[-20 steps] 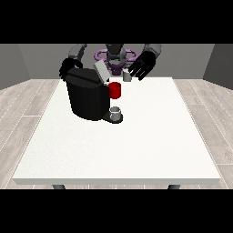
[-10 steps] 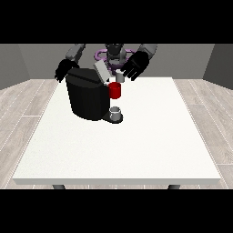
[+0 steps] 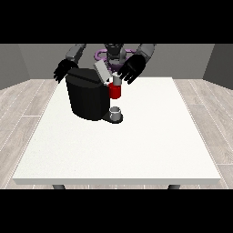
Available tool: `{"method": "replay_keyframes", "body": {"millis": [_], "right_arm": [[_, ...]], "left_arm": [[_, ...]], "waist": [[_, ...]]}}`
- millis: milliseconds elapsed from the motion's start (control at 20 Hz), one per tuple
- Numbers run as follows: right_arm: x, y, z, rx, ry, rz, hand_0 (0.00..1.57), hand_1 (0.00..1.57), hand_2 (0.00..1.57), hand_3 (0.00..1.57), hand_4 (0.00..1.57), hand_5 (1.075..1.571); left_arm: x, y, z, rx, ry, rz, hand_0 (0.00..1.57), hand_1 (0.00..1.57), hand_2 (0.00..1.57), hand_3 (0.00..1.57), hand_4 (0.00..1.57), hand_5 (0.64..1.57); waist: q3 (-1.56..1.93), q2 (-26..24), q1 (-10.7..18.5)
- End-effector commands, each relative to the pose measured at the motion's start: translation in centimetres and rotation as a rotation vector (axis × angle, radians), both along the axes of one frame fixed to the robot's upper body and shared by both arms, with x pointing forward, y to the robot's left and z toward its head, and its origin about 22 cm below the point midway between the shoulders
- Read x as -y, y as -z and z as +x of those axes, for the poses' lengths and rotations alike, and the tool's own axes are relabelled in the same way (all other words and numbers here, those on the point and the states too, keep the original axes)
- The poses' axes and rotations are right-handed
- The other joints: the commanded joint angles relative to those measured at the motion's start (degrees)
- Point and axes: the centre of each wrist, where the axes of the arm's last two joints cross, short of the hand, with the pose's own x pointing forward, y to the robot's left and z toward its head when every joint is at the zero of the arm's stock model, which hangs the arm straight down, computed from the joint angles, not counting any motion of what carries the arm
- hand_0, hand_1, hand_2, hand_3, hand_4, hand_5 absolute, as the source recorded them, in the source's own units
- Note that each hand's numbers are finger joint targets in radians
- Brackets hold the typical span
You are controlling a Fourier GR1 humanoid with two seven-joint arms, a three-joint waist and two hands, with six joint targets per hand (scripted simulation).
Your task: Insert the coffee pod into the coffee machine and close the lid
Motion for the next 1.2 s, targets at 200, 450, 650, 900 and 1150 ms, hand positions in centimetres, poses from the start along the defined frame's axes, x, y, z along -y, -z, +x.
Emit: {"method": "replay_keyframes", "body": {"millis": [200, 450, 650, 900, 1150], "right_arm": [[-0.4, -1.4, 0.9, 0.034, 0.010, 0.039, 0.00, 0.00, 0.00, 0.00, 0.52, 1.571], [-1.1, 1.1, -0.7, -0.001, 0.020, 0.019, 0.00, 0.00, 0.00, 0.00, 0.53, 1.571], [0.6, -1.3, 0.9, 0.040, 0.007, 0.034, 0.00, 0.00, 0.00, 0.00, 0.46, 1.571], [1.4, 0.9, -0.1, 0.030, 0.034, 0.028, 0.00, 0.00, 0.00, 0.00, 0.44, 1.571], [1.5, 0.5, 0.3, 0.046, 0.030, 0.020, 0.00, 0.00, 0.00, 0.00, 0.45, 1.571]], "left_arm": [[1.2, -1.8, 0.2, 0.033, 0.038, 0.015, 1.18, 1.18, 1.25, 1.18, 0.50, 1.571], [1.3, 1.1, 0.2, 0.008, 0.049, 0.011, 1.20, 1.20, 1.27, 1.20, 0.50, 1.571], [1.2, -1.0, 0.4, -0.001, 0.016, 0.022, 1.16, 1.16, 1.24, 1.18, 0.51, 1.571], [2.2, 1.5, 0.3, -0.023, 0.027, 0.031, 1.22, 1.22, 1.27, 1.20, 0.49, 1.571], [2.7, 0.3, 0.5, -0.037, 0.035, 0.011, 1.22, 1.22, 1.27, 1.17, 0.48, 1.571]], "waist": [[0.00, 1.84, 0.04], [-0.01, 0.83, 1.14], [0.00, 2.05, 0.16], [0.01, 1.18, 1.15], [0.01, 2.74, 0.43]]}}
